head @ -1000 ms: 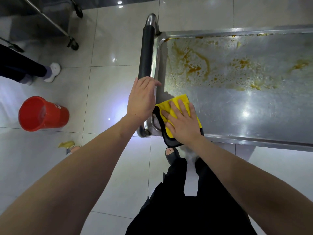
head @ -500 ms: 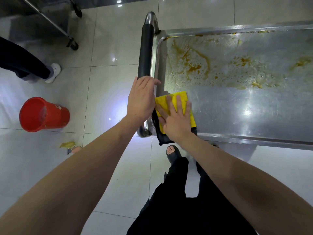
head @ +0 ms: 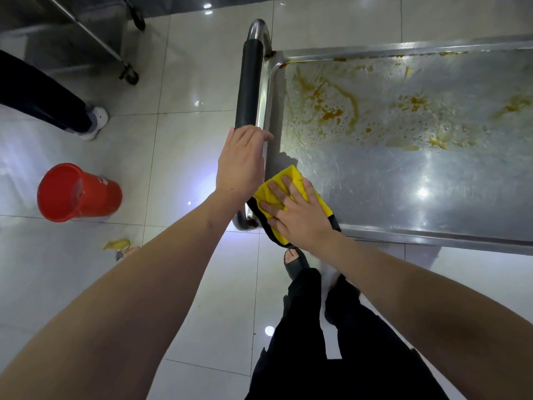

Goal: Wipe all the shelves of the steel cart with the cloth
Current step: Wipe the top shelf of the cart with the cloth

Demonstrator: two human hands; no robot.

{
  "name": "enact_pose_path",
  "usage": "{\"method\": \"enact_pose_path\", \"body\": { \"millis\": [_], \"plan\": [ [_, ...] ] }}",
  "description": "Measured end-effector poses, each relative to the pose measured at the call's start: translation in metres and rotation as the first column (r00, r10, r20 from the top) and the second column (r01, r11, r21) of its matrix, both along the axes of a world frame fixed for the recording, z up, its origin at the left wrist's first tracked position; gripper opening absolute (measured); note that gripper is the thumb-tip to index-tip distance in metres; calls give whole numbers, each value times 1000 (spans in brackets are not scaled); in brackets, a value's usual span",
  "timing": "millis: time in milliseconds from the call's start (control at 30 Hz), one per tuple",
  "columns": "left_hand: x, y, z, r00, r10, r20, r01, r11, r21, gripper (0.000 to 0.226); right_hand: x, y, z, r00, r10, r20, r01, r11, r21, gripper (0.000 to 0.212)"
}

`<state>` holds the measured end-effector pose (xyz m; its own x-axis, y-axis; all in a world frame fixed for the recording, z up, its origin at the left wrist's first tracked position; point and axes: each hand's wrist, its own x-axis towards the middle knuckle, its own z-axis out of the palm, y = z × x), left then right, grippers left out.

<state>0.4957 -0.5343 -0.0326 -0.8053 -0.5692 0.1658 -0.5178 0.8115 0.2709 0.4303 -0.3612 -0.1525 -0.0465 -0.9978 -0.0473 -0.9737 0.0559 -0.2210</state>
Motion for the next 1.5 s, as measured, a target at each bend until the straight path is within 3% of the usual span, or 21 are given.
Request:
{"method": "enact_pose_path", "body": {
  "millis": [567, 800, 967, 1233, 1500],
  "plan": [
    [3, 5, 1, 999, 23, 33, -23, 1000, -16, 45, -67, 88, -13, 994, 48, -98, -54, 997, -57, 48],
    [1, 5, -1, 998, 31, -46, -31, 999, 19, 46, -21, 50, -4, 998, -70, -7, 70, 997, 19, 48],
    [2, 4, -1, 999, 21, -32, -20, 1000, 19, 44, 13, -5, 0, 999, -35, 16, 34, 998, 55, 53],
    [2, 1, -1, 996, -2, -86, 6, 999, 44, 42, -17, -66, -2, 988, -155, -9, 155, 979, 134, 59],
    [3, -2, -3, 999, 27, -43, -25, 998, 49, 43, 5, -56, 4, 983, -182, -12, 181, 967, 182, 60]
  ]
}}
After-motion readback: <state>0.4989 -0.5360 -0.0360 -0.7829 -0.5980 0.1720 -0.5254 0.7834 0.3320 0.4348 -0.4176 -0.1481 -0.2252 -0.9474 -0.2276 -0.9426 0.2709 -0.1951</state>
